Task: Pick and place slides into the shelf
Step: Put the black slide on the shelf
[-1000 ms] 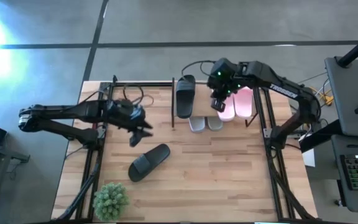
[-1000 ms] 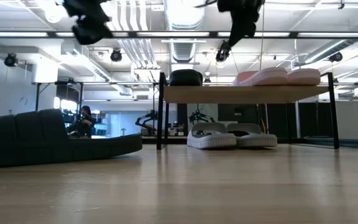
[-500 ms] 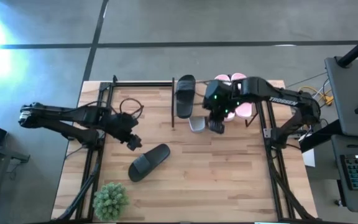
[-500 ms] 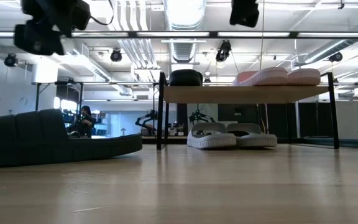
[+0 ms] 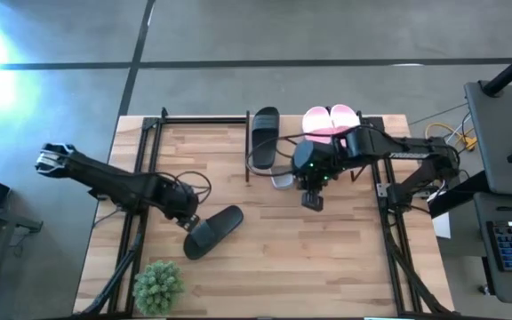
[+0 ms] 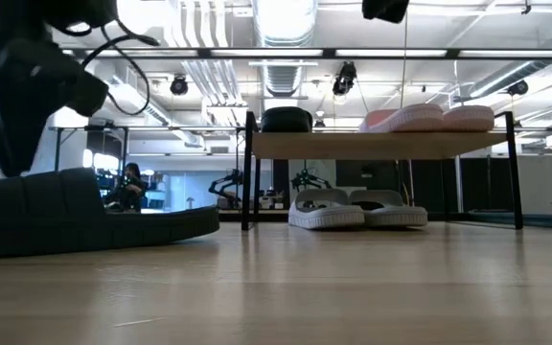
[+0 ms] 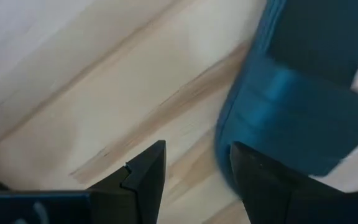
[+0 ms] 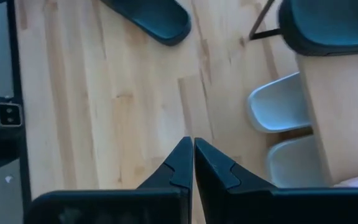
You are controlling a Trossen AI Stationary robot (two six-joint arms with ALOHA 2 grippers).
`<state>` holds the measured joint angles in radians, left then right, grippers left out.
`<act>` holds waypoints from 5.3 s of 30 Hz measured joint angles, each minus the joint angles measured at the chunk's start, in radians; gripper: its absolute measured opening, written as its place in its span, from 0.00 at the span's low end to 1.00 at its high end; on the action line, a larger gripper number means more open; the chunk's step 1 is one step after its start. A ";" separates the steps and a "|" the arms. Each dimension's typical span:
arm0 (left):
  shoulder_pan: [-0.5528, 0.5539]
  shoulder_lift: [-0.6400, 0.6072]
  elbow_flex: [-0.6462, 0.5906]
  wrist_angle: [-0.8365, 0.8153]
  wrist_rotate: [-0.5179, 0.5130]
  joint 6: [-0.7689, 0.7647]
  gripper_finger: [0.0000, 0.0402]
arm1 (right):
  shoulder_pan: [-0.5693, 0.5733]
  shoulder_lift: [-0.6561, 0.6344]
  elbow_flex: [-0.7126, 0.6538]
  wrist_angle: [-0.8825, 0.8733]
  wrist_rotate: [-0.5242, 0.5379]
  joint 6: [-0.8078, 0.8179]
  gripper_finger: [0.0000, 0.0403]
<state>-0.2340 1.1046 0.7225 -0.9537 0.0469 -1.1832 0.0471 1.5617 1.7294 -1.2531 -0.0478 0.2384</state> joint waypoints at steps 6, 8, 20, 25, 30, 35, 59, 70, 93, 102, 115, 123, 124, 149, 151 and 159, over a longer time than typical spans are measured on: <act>-0.031 0.084 -0.019 0.003 -0.001 0.047 0.41 | 0.038 -0.001 0.000 0.000 0.001 0.041 0.02; -0.032 0.118 -0.026 0.001 -0.001 0.047 0.41 | 0.050 -0.002 0.000 0.000 0.015 0.043 0.02; -0.064 0.343 -0.014 0.912 0.116 0.304 0.41 | 0.073 -0.004 0.000 -0.039 0.053 0.097 0.02; -0.063 0.387 -0.007 1.036 0.194 0.336 0.41 | 0.076 -0.005 0.000 -0.078 0.053 0.120 0.02; -0.067 0.369 -0.011 0.870 0.196 0.334 0.41 | 0.084 -0.005 0.000 -0.083 0.053 0.144 0.02; -0.078 0.339 -0.012 0.737 0.195 0.348 0.41 | 0.121 -0.005 -0.014 -0.082 0.031 0.214 0.02; -0.120 -0.281 0.023 0.315 0.062 0.272 0.41 | 0.095 0.215 -0.318 0.555 -0.356 0.211 0.28; -0.120 -0.438 0.004 0.253 0.048 0.244 0.41 | 0.104 0.373 -0.203 0.563 -0.359 0.142 0.48; -0.120 -0.389 0.006 0.255 0.053 0.255 0.41 | 0.136 0.450 -0.185 0.607 -0.457 0.143 0.48; -0.120 -0.365 0.006 0.255 0.054 0.254 0.41 | 0.144 0.450 -0.189 0.636 -0.377 0.146 0.48; -0.120 -0.370 0.006 0.256 0.055 0.253 0.41 | 0.147 0.449 -0.174 0.598 -0.254 0.173 0.48; -0.120 -0.373 0.006 0.255 0.055 0.255 0.41 | 0.130 0.444 -0.155 0.575 -0.264 0.127 0.48; -0.120 -0.373 0.006 0.256 0.055 0.255 0.41 | 0.121 0.450 -0.162 0.571 -0.289 0.130 0.48; -0.120 -0.372 -0.014 0.255 0.053 0.257 0.41 | 0.103 0.464 -0.255 0.646 -0.441 0.101 0.48; -0.120 -0.372 -0.014 0.255 0.053 0.257 0.41 | 0.104 0.464 -0.263 0.650 -0.448 0.099 0.48; -0.120 -0.372 -0.014 0.255 0.053 0.256 0.41 | 0.116 0.464 -0.269 0.660 -0.475 0.067 0.33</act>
<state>-0.3542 0.7322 0.7086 -0.6991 0.0998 -0.9268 0.1628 2.0258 1.4605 -0.5926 -0.5232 0.3049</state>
